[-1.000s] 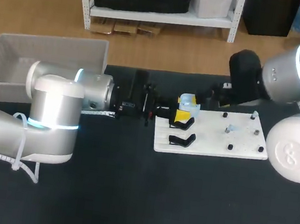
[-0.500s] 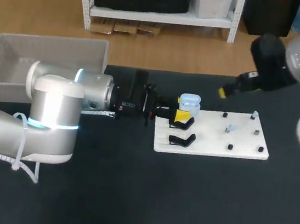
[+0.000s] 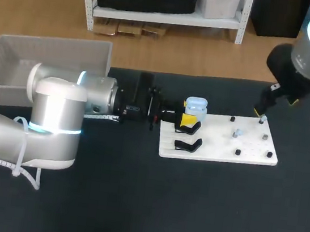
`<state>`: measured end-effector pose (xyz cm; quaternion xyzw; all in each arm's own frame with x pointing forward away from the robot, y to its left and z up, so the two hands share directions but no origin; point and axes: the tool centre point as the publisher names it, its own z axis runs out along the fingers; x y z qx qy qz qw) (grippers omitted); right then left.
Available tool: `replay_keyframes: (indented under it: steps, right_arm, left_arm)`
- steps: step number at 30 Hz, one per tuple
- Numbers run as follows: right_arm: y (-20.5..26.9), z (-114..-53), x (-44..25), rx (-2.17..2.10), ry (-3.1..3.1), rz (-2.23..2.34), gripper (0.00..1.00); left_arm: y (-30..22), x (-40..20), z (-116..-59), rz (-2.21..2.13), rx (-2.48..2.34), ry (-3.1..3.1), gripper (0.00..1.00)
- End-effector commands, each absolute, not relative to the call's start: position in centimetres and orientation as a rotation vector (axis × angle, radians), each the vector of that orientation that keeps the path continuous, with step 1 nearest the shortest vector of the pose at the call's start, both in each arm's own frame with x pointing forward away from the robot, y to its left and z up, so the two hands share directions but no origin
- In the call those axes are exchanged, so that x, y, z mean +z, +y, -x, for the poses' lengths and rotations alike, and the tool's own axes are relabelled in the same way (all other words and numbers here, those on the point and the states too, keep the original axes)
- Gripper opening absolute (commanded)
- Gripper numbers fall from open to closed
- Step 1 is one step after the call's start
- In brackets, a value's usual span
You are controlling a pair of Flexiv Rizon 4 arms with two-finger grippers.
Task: Pick up each earbud case from the left stands, insert the matching earbuds, close the lid, and place the case in the box.
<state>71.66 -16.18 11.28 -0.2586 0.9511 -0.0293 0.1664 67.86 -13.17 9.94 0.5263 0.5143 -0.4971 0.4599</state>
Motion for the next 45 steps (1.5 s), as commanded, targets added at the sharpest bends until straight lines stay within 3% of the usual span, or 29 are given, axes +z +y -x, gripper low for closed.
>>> replay_keyframes:
  steps: [1, 20, 22, 26, 30, 37, 45]
  right_arm:
    - [-15.7, -73.2, 9.8, -0.118, 2.754, 0.740, 1.00]
    - [-16.6, -75.9, 5.2, -0.114, 2.850, 0.706, 1.00]
    - [-16.6, -76.1, 4.9, -0.114, 2.852, 0.699, 0.89]
    - [-16.5, -76.3, 4.6, -0.115, 2.850, 0.688, 0.78]
    - [-16.6, -76.4, 4.2, -0.122, 2.853, 0.670, 0.51]
    - [-16.9, -76.3, 3.5, -0.134, 2.860, 0.645, 0.44]
    - [-16.7, -76.3, 3.2, -0.154, 2.848, 0.638, 0.42]
  left_arm:
    - [-13.2, 9.8, -67.9, -1.294, -1.224, 1.262, 0.00]
    - [-13.2, 9.8, -67.9, -1.294, -1.224, 1.262, 0.00]
    - [-13.2, 9.8, -67.9, -1.294, -1.224, 1.262, 0.00]
    - [-13.2, 9.8, -67.9, -1.294, -1.224, 1.262, 0.00]
    - [-13.2, 9.8, -67.9, -1.294, -1.224, 1.262, 0.00]
    - [-13.2, 9.8, -67.9, -1.294, -1.224, 1.262, 0.00]
    - [-13.2, 9.8, -67.9, -1.294, -1.224, 1.262, 0.00]
